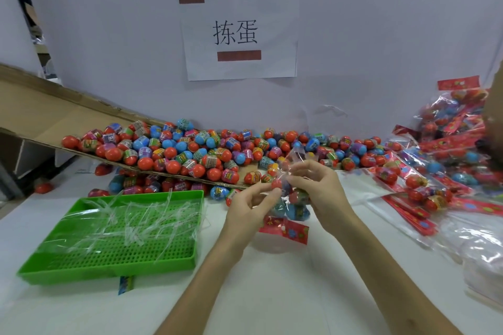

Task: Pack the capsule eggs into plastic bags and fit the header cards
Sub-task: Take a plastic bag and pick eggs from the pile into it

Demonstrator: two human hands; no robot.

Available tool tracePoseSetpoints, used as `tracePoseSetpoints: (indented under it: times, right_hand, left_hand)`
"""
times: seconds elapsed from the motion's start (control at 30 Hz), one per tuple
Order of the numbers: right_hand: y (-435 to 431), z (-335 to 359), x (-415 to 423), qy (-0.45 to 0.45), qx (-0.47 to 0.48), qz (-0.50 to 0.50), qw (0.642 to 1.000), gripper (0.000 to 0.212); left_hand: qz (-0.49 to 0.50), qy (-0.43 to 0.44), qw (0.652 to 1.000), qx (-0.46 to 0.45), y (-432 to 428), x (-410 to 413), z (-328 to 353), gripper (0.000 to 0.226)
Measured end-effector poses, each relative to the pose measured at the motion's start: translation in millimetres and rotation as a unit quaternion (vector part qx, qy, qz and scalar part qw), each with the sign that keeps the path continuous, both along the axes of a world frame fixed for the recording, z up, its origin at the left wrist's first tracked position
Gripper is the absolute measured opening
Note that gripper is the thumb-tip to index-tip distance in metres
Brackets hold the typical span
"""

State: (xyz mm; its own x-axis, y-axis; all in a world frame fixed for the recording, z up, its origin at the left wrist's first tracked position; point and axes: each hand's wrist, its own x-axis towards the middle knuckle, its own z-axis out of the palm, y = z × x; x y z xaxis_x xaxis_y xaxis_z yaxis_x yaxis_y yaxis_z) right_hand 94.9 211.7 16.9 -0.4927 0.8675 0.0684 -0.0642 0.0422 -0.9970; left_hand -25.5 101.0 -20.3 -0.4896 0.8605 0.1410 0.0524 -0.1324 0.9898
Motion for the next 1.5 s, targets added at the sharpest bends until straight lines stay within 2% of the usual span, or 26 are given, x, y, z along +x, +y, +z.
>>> tracePoseSetpoints:
  times: [0.1,0.17,0.23,0.3,0.37,0.43,0.6,0.7,0.77,0.8,0.87,0.97,1.07,1.13,1.2,1.3,1.37,1.47,1.5]
  right_hand:
    - [-1.3,0.1,-1.8,-0.034,0.042,-0.03,0.998,0.018]
    - [-2.3,-0.1,-4.2,-0.034,0.059,-0.033,0.997,0.014]
    - [-2.7,1.1,-4.3,-0.009,0.051,-0.03,0.998,0.006]
    - [-1.3,2.1,-3.4,0.012,0.044,-0.037,0.998,0.016]
    - [1.7,2.1,-1.9,0.015,0.063,-0.067,0.996,0.022]
    - [4.6,1.0,-0.5,0.017,0.082,-0.086,0.993,0.023]
    - [3.2,-1.5,-2.4,0.033,0.095,-0.081,0.992,0.028]
    - [2.5,2.1,-3.6,0.017,0.058,-0.039,0.997,0.043]
    - [2.2,6.1,-2.7,0.012,0.007,0.042,0.999,0.059]
    - [1.2,7.1,-2.7,0.007,-0.007,0.076,0.997,0.06]
    - [-1.5,6.4,-4.0,-0.013,0.008,0.095,0.995,0.045]
    - [-1.8,1.1,-6.5,-0.016,0.039,0.049,0.998,0.016]
    - [0.0,-0.3,-4.2,-0.005,0.071,0.032,0.997,0.018]
    - [-0.6,-0.5,-2.1,-0.017,0.093,0.045,0.994,0.02]
    - [-1.8,-3.2,-2.5,-0.036,0.116,0.062,0.991,0.022]
    - [-5.3,-4.6,-6.7,-0.049,0.12,0.077,0.989,0.028]
    - [-7.1,-2.9,-8.6,-0.057,0.115,0.104,0.986,0.026]
    - [-6.5,-4.1,-9.6,-0.073,0.13,0.121,0.981,0.006]
    - [-5.8,-6.2,-10.2,-0.072,0.136,0.115,0.981,0.006]
  left_hand:
    - [0.014,0.011,1.0,0.013,-2.6,0.2,4.6,0.01]
    - [0.026,0.023,0.999,0.015,-3.0,-2.3,4.0,0.005]
    - [0.033,0.035,0.998,0.027,-3.5,-2.0,6.1,0.016]
    - [0.059,0.037,0.997,0.03,-2.4,-1.0,7.0,0.025]
    - [0.076,0.026,0.996,0.04,-0.9,-0.7,6.6,0.008]
    - [0.082,0.022,0.995,0.059,-0.9,-0.4,5.5,0.021]
    - [0.104,0.015,0.991,0.081,-2.3,-2.0,7.2,0.033]
    - [0.124,-0.016,0.989,0.078,-3.2,-4.7,7.4,0.022]
    - [0.126,-0.036,0.988,0.076,-4.4,-4.7,8.6,0.018]
    - [0.129,-0.047,0.988,0.077,-4.4,-5.2,8.4,0.017]
    - [0.14,-0.073,0.984,0.077,-4.4,-6.0,8.5,0.016]
    - [0.157,-0.093,0.981,0.071,-4.2,-5.8,8.4,0.02]
    - [0.106,-0.122,0.986,0.041,-5.0,-4.2,10.3,0.031]
    - [0.055,-0.11,0.992,0.018,-5.7,-2.4,12.5,0.041]
    - [0.036,-0.087,0.995,0.016,-5.4,-0.5,12.3,0.037]
    - [0.076,-0.077,0.994,0.024,-4.2,-0.3,11.5,0.009]
    - [0.104,-0.077,0.991,0.035,-4.6,-3.4,11.1,0.011]
    - [0.125,-0.119,0.983,0.056,-5.6,-7.9,11.8,0.015]
    - [0.129,-0.135,0.981,0.058,-5.6,-8.2,12.0,0.016]
